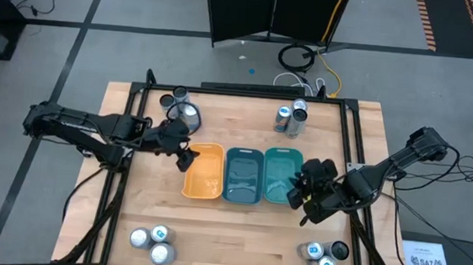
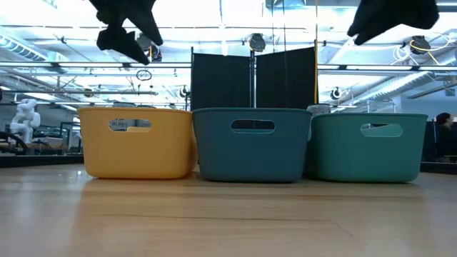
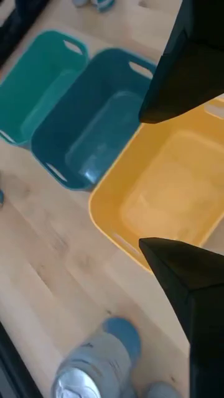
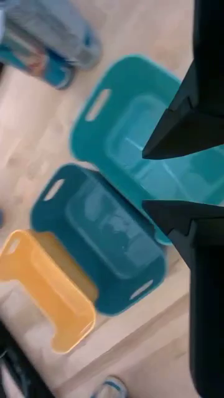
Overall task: Sort soda cans
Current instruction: Put the blue-white soda can into the yellow bin
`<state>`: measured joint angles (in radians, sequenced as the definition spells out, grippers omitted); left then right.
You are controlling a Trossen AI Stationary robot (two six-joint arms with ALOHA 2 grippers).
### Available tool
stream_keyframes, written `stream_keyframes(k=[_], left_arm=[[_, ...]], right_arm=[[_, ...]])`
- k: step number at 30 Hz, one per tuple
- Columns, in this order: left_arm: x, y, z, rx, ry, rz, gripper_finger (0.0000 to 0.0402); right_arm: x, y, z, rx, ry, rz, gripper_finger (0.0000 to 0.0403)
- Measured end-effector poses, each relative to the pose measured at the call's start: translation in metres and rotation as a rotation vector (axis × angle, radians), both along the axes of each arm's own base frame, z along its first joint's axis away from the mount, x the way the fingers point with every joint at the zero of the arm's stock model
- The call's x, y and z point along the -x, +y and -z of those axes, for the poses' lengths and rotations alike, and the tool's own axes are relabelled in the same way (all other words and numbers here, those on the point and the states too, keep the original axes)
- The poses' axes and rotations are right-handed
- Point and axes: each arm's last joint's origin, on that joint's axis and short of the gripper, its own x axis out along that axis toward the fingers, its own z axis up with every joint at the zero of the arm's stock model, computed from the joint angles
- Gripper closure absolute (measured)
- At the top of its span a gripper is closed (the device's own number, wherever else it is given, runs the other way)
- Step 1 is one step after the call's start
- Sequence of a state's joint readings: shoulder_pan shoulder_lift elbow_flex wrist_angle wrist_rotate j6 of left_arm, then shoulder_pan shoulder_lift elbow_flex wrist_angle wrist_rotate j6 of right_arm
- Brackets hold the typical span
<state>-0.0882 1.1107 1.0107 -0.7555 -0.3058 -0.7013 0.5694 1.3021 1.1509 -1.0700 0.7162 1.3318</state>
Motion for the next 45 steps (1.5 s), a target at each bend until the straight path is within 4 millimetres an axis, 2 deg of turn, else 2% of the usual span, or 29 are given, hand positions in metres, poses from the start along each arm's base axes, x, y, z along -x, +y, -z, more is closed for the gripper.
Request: stream_keyframes(k=[7,10,13,16,19,23,26,30,34,38,42,45], left_arm=[[-0.009,0.009,-0.008,0.008,-0.123,-0.042,0.0075],[-0.01,0.015,-0.01,0.007,-0.151,-0.068,0.0075],[-0.01,0.02,-0.01,0.006,-0.15,-0.092,0.0075],[-0.01,0.024,-0.01,0.0,-0.148,-0.106,0.0075],[-0.009,0.03,-0.01,-0.021,-0.132,-0.112,0.0075],[-0.007,0.045,-0.009,-0.055,-0.105,-0.117,0.0075],[-0.006,0.059,-0.013,-0.103,-0.075,-0.016,0.0075],[-0.002,0.078,-0.023,-0.18,0.014,0.103,0.0075],[-0.002,0.103,-0.038,-0.22,0.125,0.117,0.0075],[-0.015,0.126,-0.049,-0.261,0.266,0.23,0.0075],[-0.027,0.137,-0.044,-0.256,0.452,0.428,0.0075],[-0.036,0.141,-0.032,-0.218,0.55,0.522,0.0075]], right_arm=[[0.006,-0.014,-0.012,0.155,0.061,-0.154,0.0296],[0.012,-0.027,-0.019,0.222,0.078,-0.22,0.0296],[0.025,-0.045,-0.015,0.257,0.041,-0.267,0.0296],[0.043,-0.06,0.0,0.227,-0.056,-0.339,0.0296],[0.058,-0.07,0.016,0.141,-0.246,-0.428,0.0296],[0.068,-0.075,0.03,0.069,-0.514,-0.525,0.0296],[0.073,-0.078,0.039,0.055,-0.59,-0.518,0.0296],[0.073,-0.079,0.044,0.006,-0.594,-0.485,0.0296],[0.07,-0.078,0.047,-0.035,-0.586,-0.46,0.0296],[0.065,-0.077,0.048,-0.056,-0.587,-0.438,0.0296],[0.059,-0.075,0.047,-0.047,-0.614,-0.433,0.0296],[0.054,-0.075,0.047,-0.022,-0.619,-0.395,0.0296]])
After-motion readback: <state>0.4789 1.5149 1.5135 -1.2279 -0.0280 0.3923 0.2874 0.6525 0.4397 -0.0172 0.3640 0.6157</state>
